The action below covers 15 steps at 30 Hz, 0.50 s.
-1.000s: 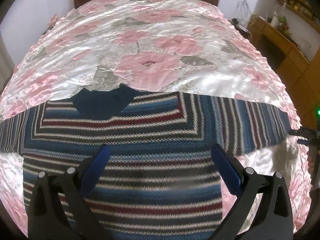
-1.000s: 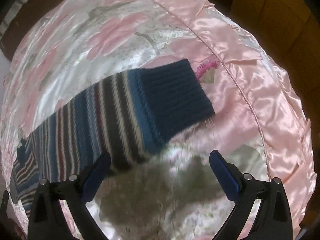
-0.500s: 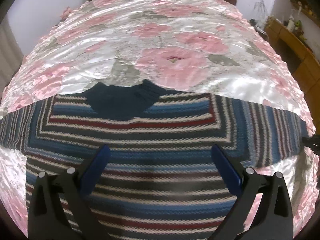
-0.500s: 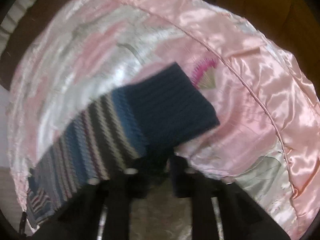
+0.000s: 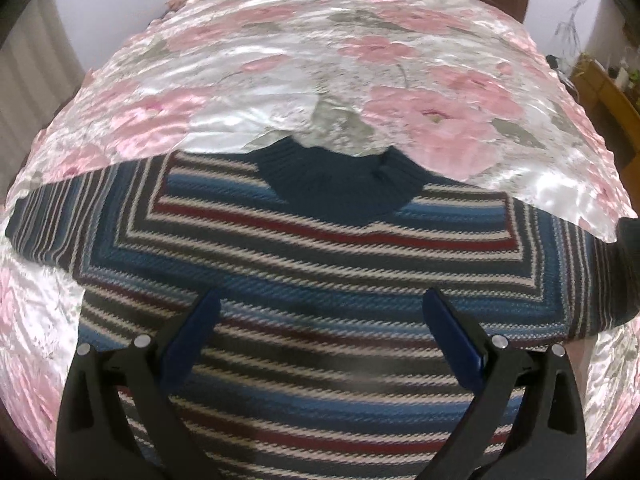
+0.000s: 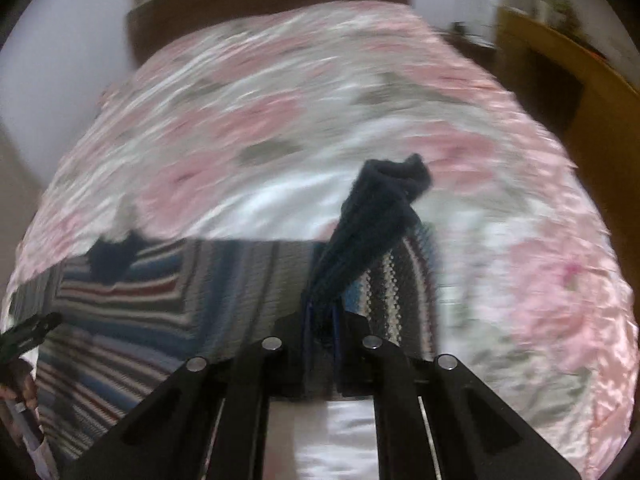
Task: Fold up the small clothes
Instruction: 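Fold the held sleeve across the sweater body with the right tool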
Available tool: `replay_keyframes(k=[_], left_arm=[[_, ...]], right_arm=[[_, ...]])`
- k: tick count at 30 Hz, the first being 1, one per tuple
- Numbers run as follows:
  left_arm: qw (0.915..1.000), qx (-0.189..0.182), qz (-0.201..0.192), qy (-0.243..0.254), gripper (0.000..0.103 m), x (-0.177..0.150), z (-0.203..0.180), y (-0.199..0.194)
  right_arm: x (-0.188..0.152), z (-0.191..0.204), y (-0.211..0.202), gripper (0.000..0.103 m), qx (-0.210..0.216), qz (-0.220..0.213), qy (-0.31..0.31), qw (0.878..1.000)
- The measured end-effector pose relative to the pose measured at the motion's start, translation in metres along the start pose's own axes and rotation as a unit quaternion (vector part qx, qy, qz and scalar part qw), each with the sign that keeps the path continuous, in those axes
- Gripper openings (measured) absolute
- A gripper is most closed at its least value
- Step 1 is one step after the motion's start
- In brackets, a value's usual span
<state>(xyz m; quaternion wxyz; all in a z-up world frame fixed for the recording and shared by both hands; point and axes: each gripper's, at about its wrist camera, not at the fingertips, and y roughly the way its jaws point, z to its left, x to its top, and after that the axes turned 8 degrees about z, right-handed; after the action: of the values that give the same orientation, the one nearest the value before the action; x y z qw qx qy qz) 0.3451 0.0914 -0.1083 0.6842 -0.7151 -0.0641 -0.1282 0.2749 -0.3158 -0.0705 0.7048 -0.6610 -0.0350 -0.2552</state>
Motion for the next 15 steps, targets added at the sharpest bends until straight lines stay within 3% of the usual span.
replay_keyframes(k=[9,13,15], left_arm=[[0.9999,-0.008,-0.004,-0.005,0.100,0.000,0.006,-0.004],[0.9997,-0.023,0.009,-0.002,0.100,-0.004,-0.003,0.003],[0.9992,-0.035,0.017,0.003,0.100,-0.007,-0.010,0.006]], right_arm=[[-0.030,0.122,0.049,0.009,0.064,0.037,-0.091,0.993],[-0.043,0.137,0.076,0.029,0.090,0.087,-0.101,0.987],[-0.053,0.131,0.071,0.037,0.105,0.083,-0.103,0.986]])
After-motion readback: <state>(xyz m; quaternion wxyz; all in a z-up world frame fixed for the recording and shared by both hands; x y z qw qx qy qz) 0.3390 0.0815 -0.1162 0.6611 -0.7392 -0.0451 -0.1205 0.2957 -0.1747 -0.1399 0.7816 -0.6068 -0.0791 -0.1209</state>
